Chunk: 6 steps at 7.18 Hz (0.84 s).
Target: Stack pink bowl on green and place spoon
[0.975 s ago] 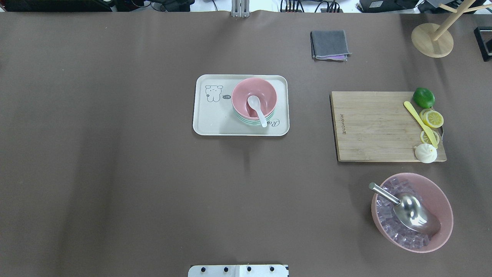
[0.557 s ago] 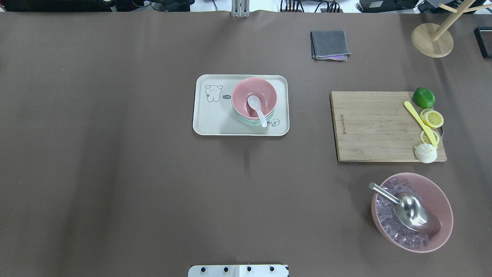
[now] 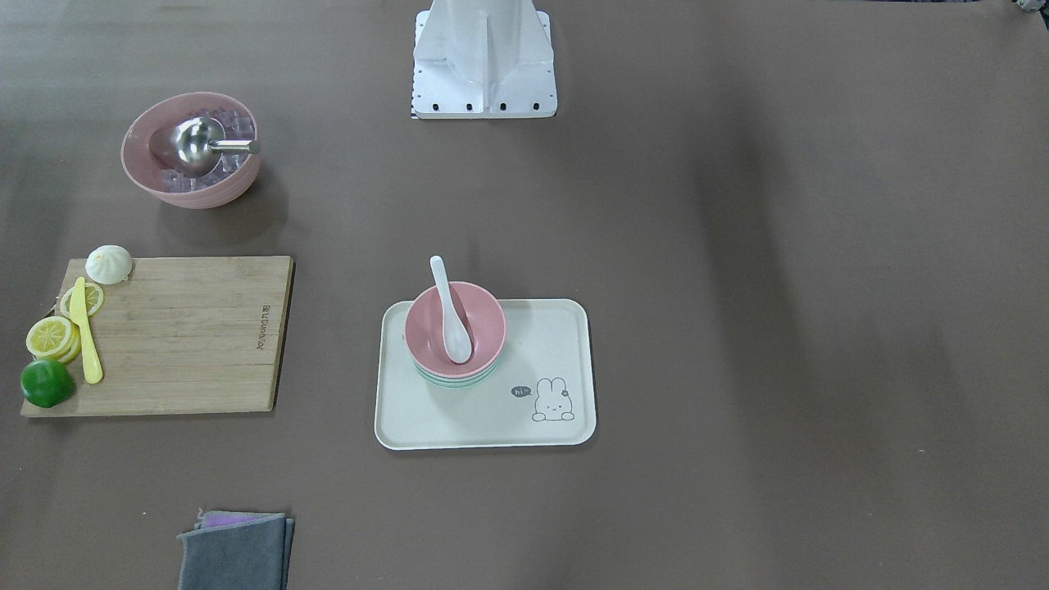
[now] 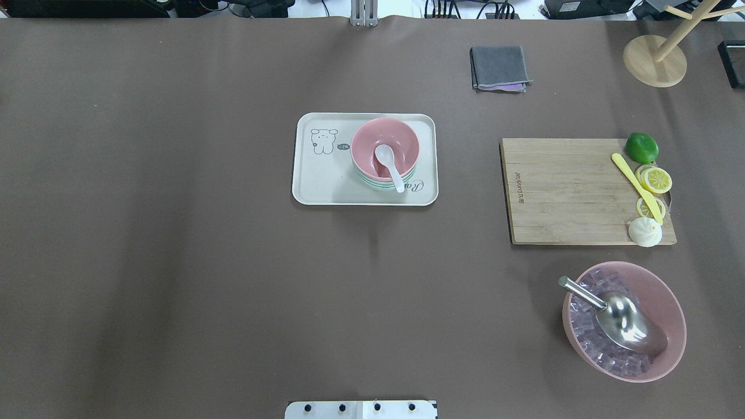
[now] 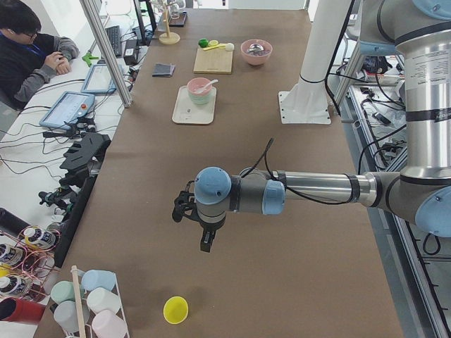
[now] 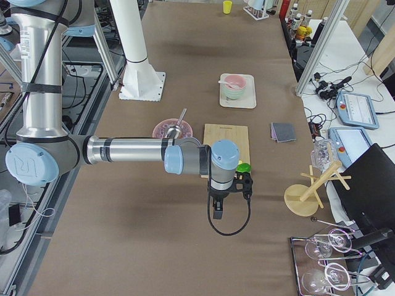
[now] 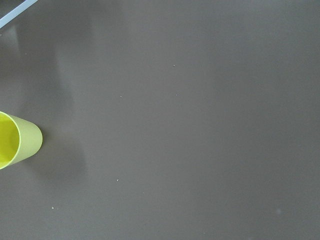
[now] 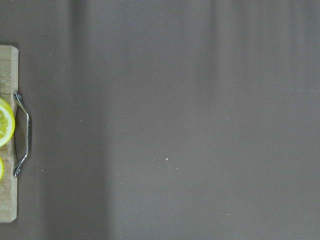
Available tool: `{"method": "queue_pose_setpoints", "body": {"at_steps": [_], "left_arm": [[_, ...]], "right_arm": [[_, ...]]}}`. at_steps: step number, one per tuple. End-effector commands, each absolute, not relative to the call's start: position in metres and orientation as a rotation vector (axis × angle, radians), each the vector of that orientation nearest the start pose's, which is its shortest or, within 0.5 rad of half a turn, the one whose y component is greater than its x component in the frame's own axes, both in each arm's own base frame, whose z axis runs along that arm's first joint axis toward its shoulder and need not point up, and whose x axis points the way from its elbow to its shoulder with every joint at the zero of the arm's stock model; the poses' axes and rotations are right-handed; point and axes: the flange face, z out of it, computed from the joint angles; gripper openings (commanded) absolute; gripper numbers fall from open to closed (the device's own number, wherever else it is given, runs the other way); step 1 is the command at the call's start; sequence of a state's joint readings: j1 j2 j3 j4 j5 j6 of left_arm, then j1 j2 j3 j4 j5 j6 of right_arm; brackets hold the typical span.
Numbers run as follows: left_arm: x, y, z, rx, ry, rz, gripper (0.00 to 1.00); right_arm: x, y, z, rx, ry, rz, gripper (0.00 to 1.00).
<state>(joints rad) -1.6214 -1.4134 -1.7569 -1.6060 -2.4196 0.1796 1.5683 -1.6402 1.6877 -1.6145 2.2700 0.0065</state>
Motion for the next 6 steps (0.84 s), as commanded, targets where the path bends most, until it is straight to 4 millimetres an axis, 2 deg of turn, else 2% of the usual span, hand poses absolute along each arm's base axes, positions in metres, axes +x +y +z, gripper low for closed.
{"method": "queue_pose_setpoints", "body": {"at_steps": [1,6], "left_arm": [[-0.0803,-0.4256,0.6293,0.160,0.834,0.150,0.99],[-0.0806,-0.4262,0.6296,0.160,0.831,0.150,0.99]], "right_arm": [[0.0682,-0.4597,0.6427,-0.006,-0.703,0.035,1.00],[0.0670,-0.4595,0.6451,-0.011,-0.719,0.036,1.00]]}}
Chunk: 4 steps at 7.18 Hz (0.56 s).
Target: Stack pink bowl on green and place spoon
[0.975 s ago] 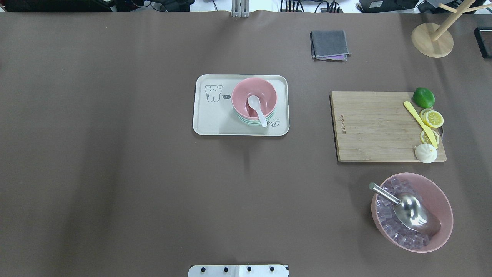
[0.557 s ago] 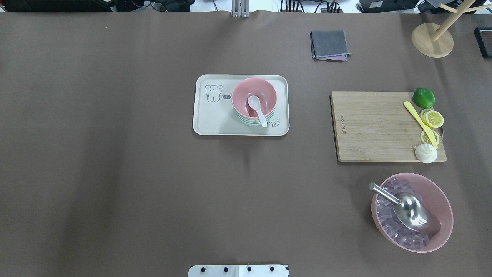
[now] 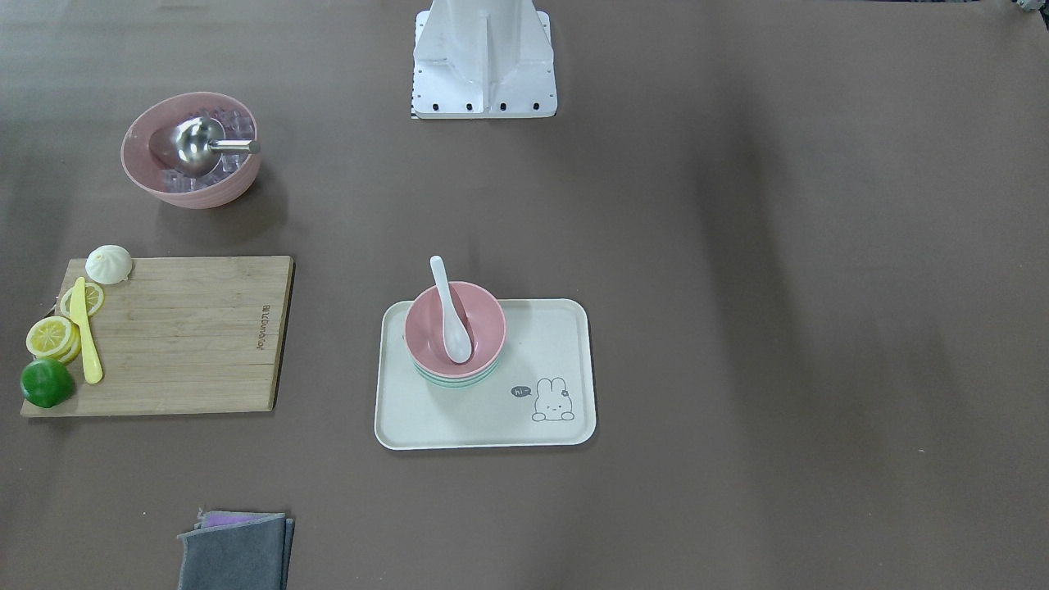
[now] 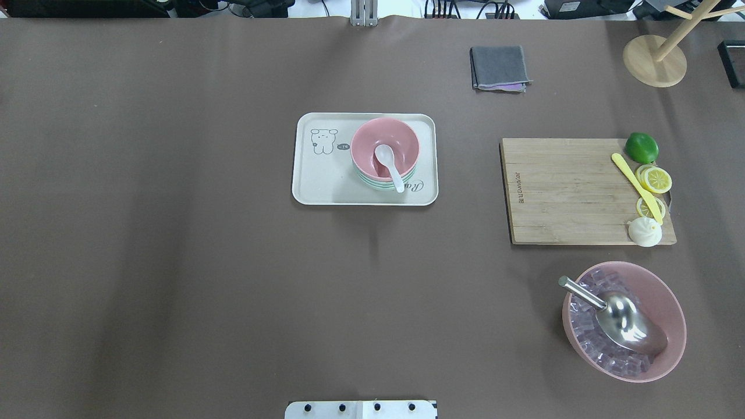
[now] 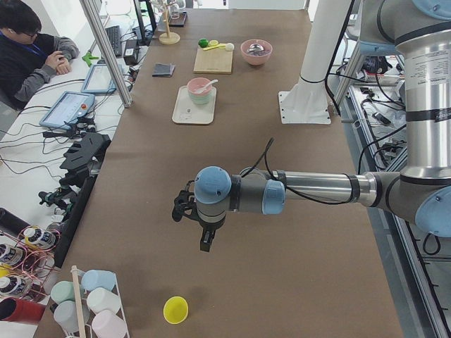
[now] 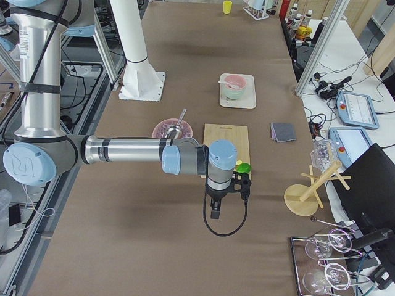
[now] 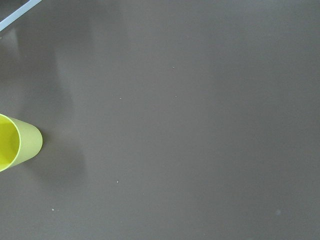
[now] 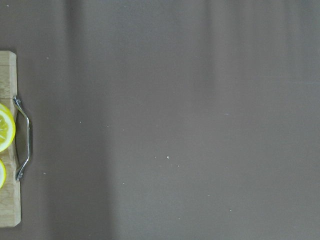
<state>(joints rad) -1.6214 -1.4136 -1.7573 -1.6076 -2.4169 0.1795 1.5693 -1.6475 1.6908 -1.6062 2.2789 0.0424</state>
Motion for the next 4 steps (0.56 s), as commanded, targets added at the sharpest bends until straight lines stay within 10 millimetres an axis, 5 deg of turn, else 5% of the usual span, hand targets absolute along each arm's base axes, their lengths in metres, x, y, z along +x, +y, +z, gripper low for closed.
{"method": "queue_pose_setpoints", "body": {"at_steps": [1,4], "left_arm": [[-0.0807,-0.4275,0.6286,0.161,0.830,0.150,0.99],[-0.0811,-0.4277,0.6275,0.163,0.823,0.151,0.99]], "right_arm": [[0.0667,-0.4596,0.6441,-0.010,-0.722,0.036,1.00],[0.0665,-0.4562,0.6450,-0.011,-0.726,0.035,1.00]]}}
